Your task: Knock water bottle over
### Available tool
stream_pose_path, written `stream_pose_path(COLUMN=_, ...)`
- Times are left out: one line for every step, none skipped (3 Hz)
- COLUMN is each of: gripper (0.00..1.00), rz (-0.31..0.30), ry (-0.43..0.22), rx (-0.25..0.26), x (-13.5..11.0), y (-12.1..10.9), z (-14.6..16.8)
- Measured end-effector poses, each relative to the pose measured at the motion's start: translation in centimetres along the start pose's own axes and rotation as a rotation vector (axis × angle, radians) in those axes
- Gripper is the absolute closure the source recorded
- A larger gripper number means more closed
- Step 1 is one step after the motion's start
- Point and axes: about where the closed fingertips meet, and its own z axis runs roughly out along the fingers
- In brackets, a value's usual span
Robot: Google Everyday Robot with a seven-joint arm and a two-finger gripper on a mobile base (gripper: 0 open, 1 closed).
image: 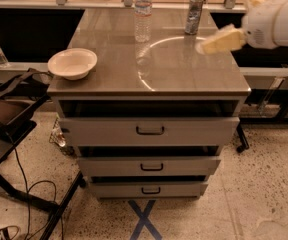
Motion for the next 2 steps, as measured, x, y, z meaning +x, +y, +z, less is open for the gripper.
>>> stream_pose_path(gripper=0.00, rz=0.123, ry=-0.139, rx=-0.001, x=-1.3, y=-1.7, z=7.0)
stream_pose_path(gripper=0.00, rz=0.188, ry=-0.212, rx=0.017, x=-2.3, y=-3.0, z=11.8)
